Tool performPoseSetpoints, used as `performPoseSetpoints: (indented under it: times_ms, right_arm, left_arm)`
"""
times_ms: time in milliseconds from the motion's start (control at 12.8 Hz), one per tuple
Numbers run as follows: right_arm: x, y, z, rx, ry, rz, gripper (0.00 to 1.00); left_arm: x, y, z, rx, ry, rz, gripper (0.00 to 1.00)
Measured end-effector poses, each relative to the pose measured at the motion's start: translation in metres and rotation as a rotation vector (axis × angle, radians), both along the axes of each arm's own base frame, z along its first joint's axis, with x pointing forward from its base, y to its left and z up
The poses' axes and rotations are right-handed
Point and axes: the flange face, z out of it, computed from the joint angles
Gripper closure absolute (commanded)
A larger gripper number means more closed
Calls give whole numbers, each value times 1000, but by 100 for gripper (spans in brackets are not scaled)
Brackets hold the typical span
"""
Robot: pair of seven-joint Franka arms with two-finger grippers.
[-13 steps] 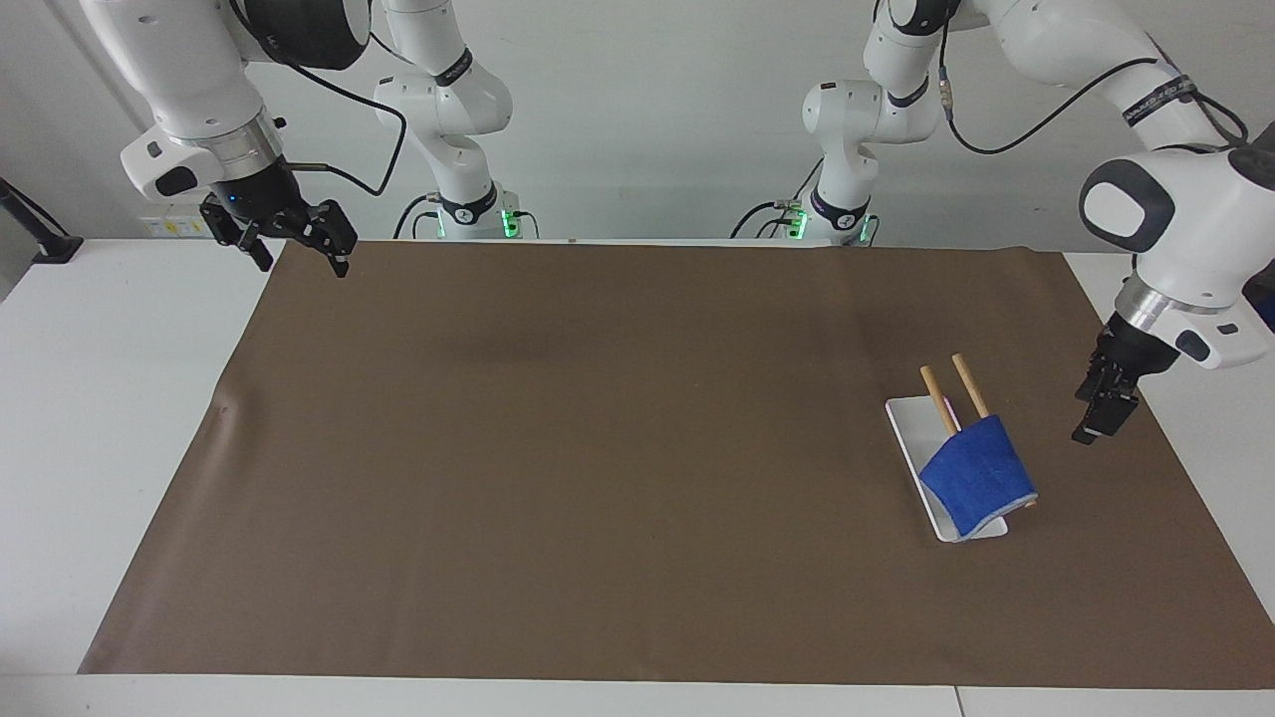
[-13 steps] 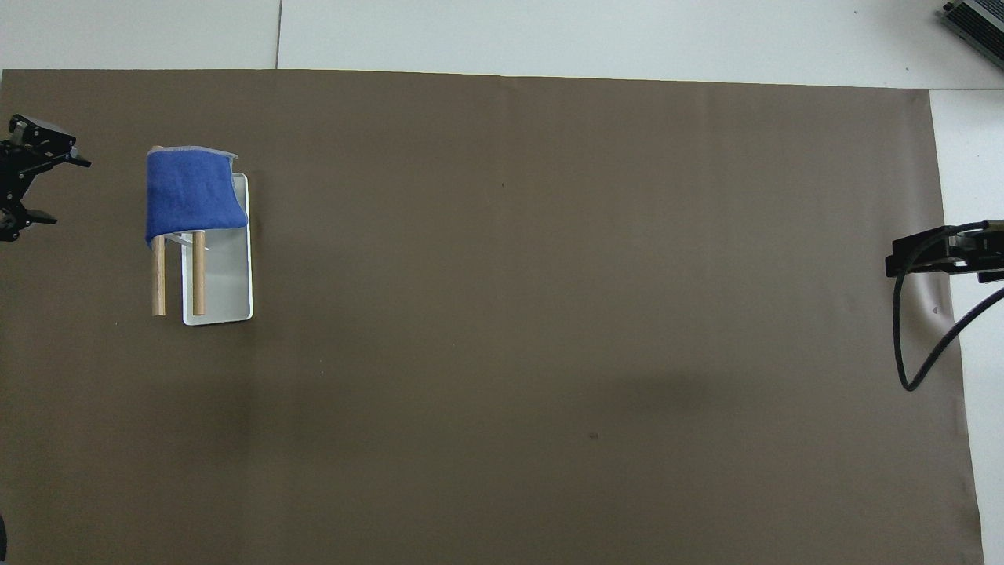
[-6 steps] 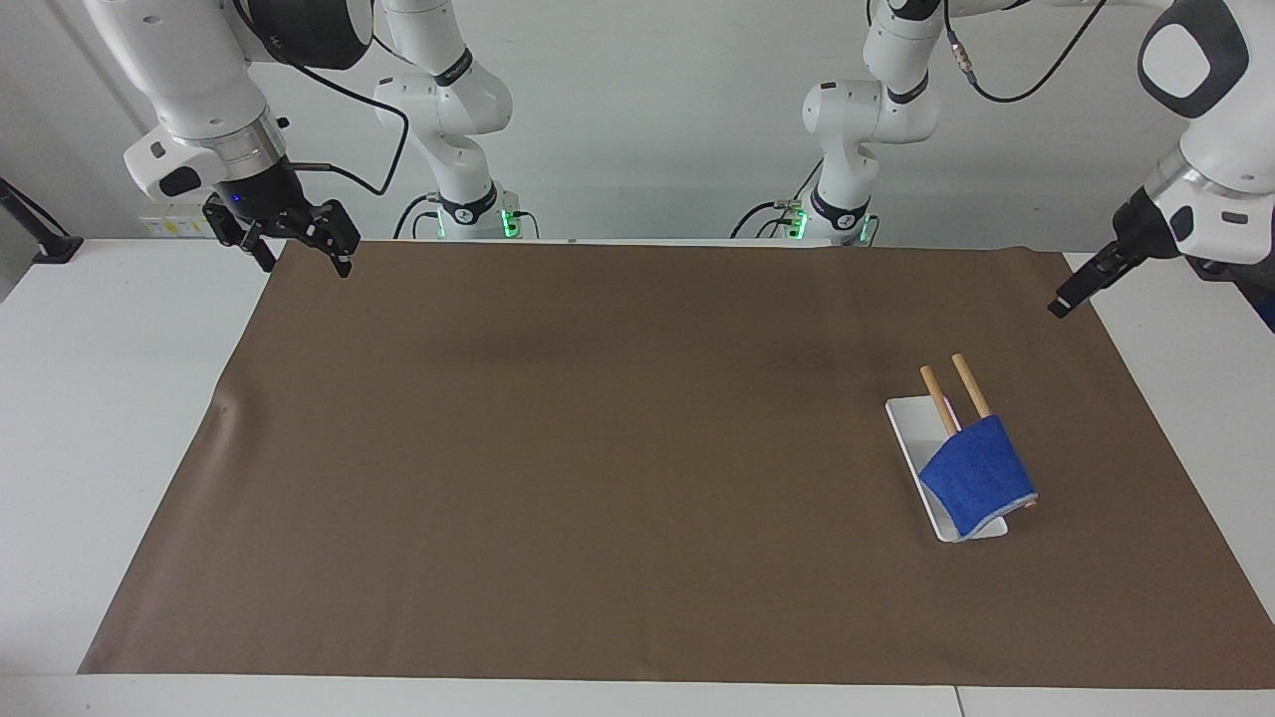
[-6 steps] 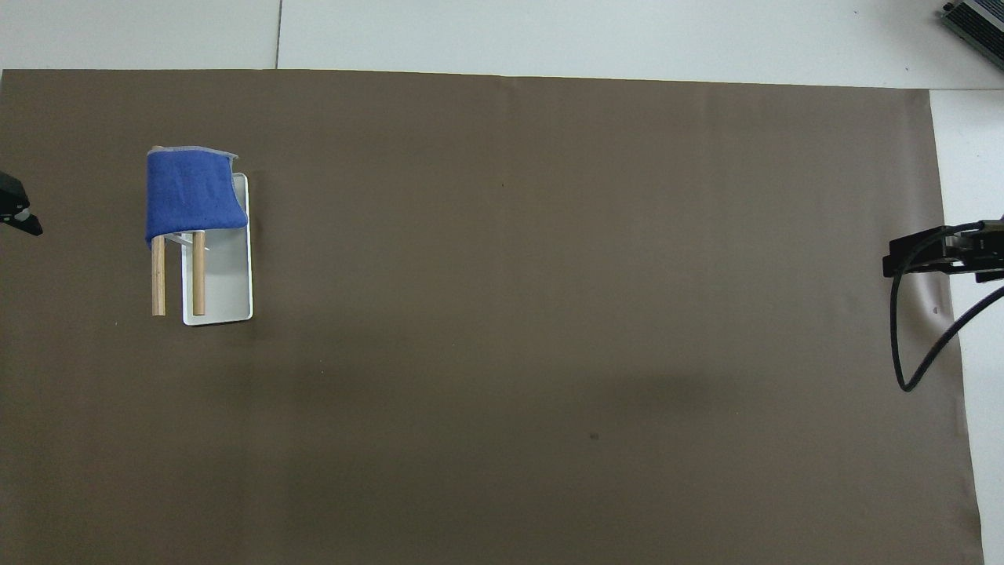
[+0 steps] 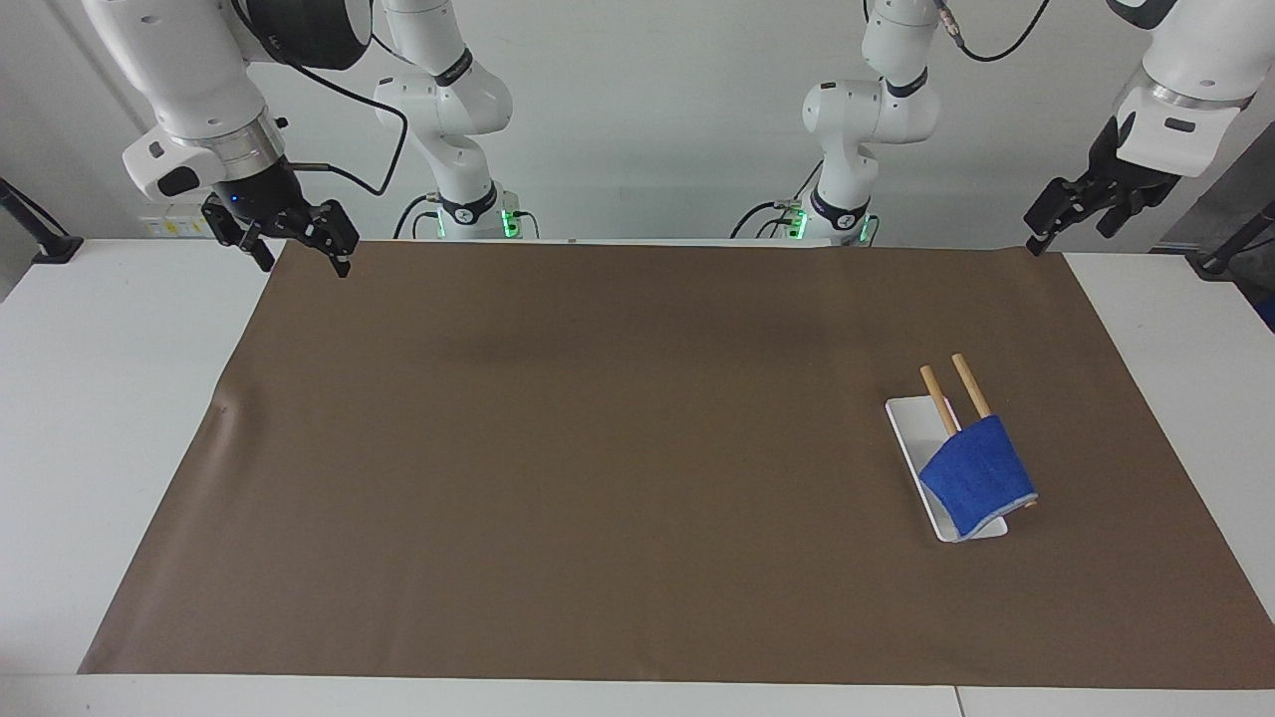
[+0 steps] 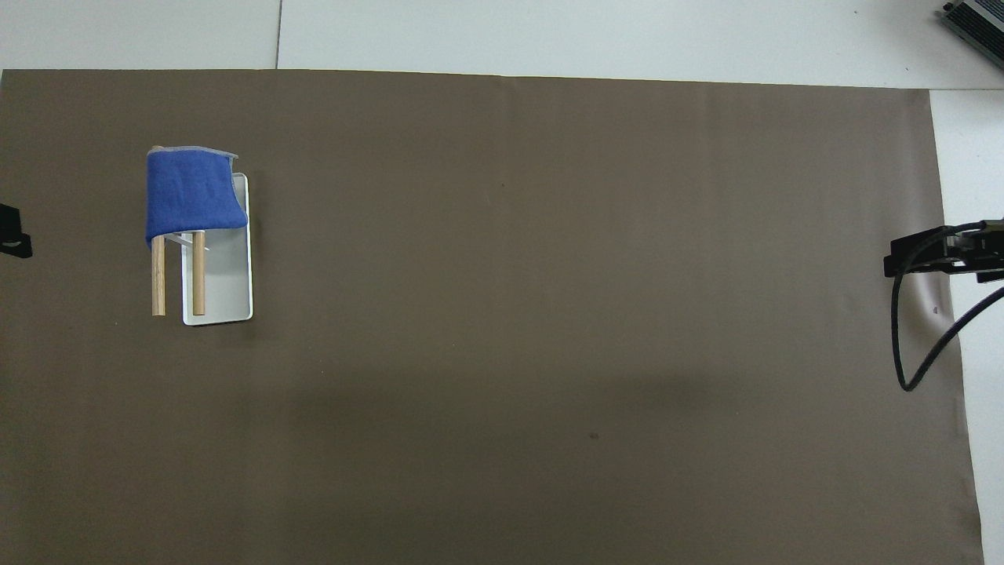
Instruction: Right arm passes towel to left arm to hang
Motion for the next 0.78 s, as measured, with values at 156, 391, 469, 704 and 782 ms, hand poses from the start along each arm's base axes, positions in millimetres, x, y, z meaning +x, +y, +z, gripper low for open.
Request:
performPoseSetpoints:
  times_ms: [156, 391, 469, 704, 782]
  right_arm:
    - [0, 0, 0, 0, 0, 0, 0]
    - [0, 0, 0, 0, 0, 0, 0]
    - [0, 0, 0, 0, 0, 0, 0]
    - [0, 0, 0, 0, 0, 0, 0]
    - [0, 0, 0, 0, 0, 0, 0]
  left_arm:
    - [4, -1, -9, -1, -5, -6, 0]
    - [5, -3, -11, -16, -23, -54, 0]
    - [6, -3, -11, -22, -40, -84, 0]
    - [7, -5, -17, -42, -57, -120, 0]
    - [6, -5, -17, -51, -59, -122, 0]
